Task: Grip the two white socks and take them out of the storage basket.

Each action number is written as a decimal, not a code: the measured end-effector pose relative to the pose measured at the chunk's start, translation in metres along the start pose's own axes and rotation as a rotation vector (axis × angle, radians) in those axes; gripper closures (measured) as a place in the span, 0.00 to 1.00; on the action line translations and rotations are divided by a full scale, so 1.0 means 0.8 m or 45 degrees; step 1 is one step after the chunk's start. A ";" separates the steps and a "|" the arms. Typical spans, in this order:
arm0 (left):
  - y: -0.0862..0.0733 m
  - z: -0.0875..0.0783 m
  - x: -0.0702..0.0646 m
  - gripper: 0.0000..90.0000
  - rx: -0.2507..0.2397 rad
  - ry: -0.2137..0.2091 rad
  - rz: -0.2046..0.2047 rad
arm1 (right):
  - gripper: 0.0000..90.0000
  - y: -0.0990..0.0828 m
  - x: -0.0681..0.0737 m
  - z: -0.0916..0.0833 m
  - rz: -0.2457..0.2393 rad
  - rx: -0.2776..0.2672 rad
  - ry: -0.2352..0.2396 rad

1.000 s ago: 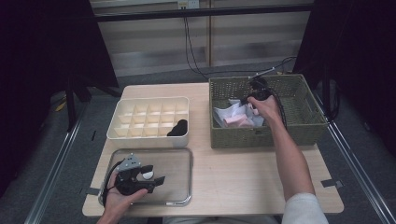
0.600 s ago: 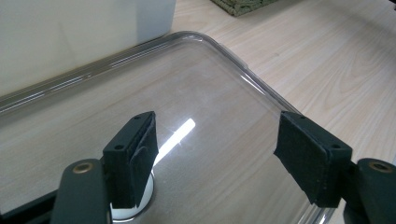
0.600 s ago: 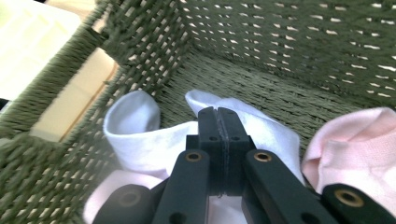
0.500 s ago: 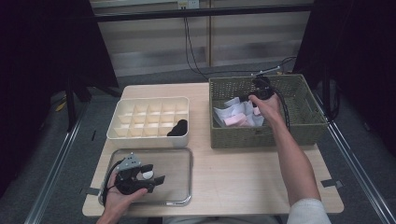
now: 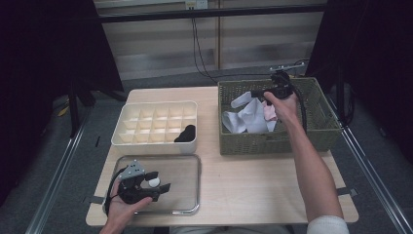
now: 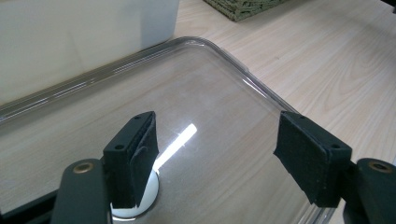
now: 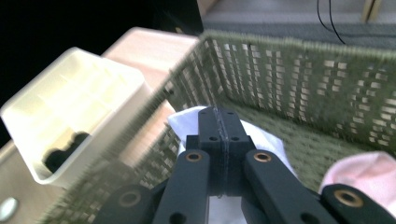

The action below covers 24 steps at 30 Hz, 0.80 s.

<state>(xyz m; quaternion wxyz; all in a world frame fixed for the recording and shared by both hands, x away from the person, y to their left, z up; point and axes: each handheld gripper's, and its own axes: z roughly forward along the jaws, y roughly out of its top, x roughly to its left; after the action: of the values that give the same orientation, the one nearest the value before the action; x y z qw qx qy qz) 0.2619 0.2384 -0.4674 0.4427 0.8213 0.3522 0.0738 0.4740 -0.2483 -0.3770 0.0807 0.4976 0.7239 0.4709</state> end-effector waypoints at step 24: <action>0.000 0.001 -0.002 0.32 -0.001 0.000 0.002 | 0.99 0.015 0.026 -0.040 -0.038 -0.140 0.107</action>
<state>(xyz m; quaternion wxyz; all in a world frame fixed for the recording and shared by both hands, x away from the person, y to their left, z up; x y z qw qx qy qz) 0.2608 0.2372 -0.4676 0.4428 0.8215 0.3515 0.0741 0.4530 -0.2500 -0.3432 0.0846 0.4615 0.7071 0.5291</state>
